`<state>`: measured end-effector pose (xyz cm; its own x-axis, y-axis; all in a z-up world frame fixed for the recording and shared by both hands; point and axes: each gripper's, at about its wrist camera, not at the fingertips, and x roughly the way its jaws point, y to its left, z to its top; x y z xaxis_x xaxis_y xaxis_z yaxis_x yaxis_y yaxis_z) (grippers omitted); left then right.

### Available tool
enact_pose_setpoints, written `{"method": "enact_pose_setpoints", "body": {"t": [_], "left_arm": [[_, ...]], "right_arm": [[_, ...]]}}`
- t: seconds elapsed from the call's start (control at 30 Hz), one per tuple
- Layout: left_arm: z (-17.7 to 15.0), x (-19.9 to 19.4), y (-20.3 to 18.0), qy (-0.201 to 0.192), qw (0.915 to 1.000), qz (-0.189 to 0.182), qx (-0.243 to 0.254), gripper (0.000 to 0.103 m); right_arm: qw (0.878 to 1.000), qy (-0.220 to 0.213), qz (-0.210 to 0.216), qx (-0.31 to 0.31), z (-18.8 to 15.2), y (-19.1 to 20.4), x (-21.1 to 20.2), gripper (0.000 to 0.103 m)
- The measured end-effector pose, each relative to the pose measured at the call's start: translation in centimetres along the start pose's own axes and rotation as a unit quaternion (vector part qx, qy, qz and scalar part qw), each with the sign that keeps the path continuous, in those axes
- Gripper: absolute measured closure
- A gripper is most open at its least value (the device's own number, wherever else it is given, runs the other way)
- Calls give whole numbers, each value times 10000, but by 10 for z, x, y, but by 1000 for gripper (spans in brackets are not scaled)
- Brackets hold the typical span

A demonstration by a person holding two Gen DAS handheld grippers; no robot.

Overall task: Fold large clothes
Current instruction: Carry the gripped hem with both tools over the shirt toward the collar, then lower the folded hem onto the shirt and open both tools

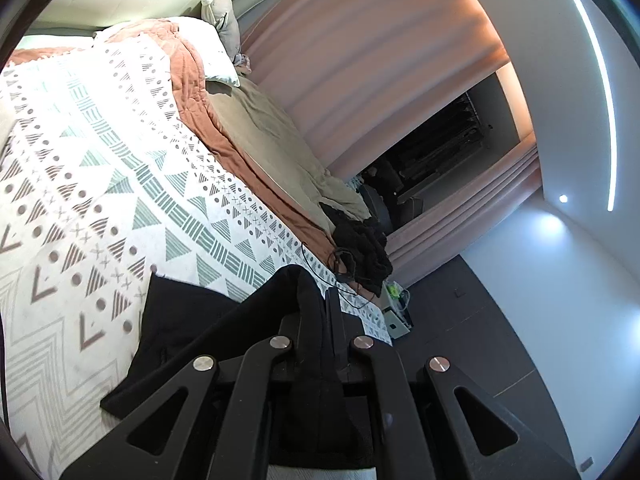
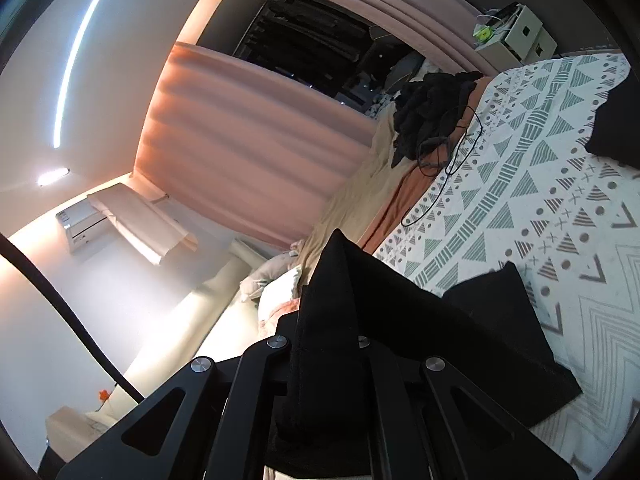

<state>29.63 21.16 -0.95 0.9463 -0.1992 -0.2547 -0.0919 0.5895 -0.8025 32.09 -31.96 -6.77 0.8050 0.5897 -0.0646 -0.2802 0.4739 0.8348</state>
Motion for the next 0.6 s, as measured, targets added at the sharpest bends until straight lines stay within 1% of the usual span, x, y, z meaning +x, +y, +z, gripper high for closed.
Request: {"method": "enact_pose_setpoints", "body": {"t": [0.13, 0.23, 0.4, 0.43, 0.53, 0.6], "left_arm": [[12, 38, 9, 39, 9999, 104, -107, 97], [17, 61, 20, 44, 9996, 158, -229, 97], [19, 95, 43, 55, 9979, 315, -562, 97], [19, 101, 47, 61, 9974, 384, -611, 97], [18, 119, 59, 142, 9932, 798, -837, 97], [17, 129, 67, 196, 9910, 933, -936, 97]], "right_arm": [[9998, 44, -110, 155, 6, -13, 38, 103], [9994, 54, -270, 215, 9, -19, 64, 103], [9972, 116, -567, 483, 18, -31, 92, 103], [9958, 141, -675, 596, 19, -35, 100, 102], [9919, 278, -896, 854, 26, -43, 119, 99], [9905, 399, -1044, 800, 30, -42, 133, 99]]}}
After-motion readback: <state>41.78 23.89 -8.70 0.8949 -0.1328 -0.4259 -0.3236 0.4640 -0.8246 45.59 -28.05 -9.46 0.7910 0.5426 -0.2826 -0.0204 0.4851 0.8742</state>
